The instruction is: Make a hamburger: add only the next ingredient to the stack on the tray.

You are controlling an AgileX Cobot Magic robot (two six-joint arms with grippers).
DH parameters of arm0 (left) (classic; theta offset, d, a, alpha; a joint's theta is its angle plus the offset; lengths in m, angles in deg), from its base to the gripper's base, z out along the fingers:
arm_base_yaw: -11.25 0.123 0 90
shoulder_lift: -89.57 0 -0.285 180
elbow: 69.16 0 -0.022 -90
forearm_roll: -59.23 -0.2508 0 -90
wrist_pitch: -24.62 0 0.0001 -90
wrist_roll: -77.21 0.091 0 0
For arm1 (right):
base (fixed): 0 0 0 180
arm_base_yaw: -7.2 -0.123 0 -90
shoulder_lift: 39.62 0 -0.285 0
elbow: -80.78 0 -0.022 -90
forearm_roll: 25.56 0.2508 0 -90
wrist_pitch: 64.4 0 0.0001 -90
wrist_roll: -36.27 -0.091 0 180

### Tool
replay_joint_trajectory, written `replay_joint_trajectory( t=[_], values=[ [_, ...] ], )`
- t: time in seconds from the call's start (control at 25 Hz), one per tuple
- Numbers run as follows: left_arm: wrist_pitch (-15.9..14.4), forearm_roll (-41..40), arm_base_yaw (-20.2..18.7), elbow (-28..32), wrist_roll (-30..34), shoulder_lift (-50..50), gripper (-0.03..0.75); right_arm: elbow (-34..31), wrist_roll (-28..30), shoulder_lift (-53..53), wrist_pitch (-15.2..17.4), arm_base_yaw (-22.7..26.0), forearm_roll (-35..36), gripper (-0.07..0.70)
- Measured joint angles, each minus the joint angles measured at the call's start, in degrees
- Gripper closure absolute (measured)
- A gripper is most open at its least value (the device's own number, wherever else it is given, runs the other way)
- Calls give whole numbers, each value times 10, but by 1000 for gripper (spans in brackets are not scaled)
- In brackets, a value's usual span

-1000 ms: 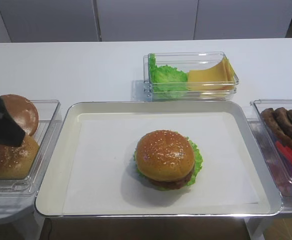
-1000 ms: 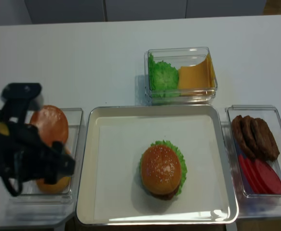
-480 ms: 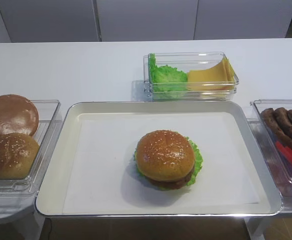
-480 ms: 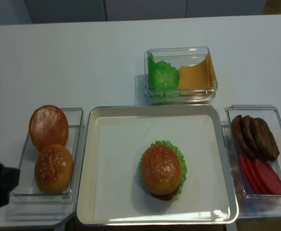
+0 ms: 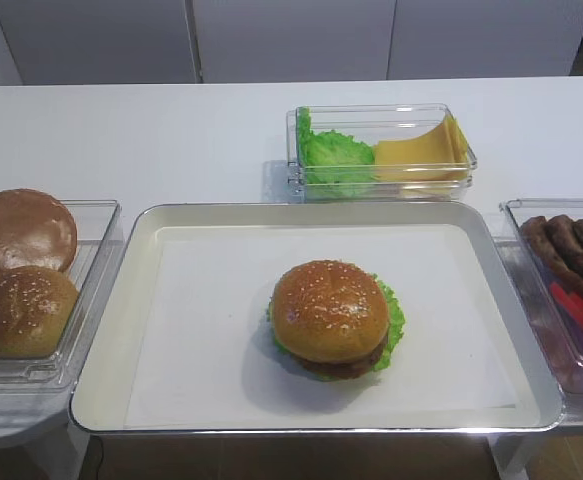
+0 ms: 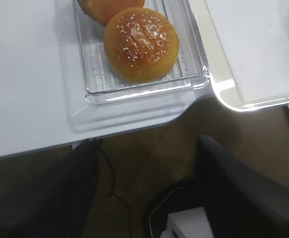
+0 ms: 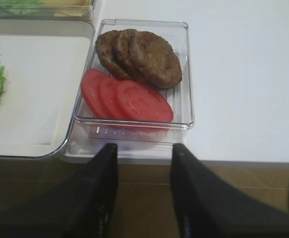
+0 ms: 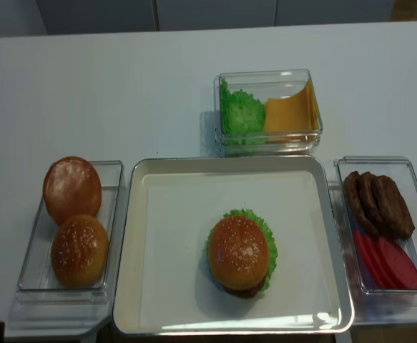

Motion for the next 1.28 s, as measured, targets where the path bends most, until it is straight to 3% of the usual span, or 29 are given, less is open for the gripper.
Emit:
replay_joint_trajectory(
  t=[0.64, 0.88, 1.28],
  values=[
    [-9, 1, 0, 12, 25, 238, 284, 0, 0, 0, 0, 0, 0, 360],
    [-13, -40, 2, 22, 23, 250, 295, 0, 0, 0, 0, 0, 0, 360],
    [-11, -41, 2, 110, -36, 250, 326, 0, 0, 0, 0, 0, 0, 360]
  ],
)
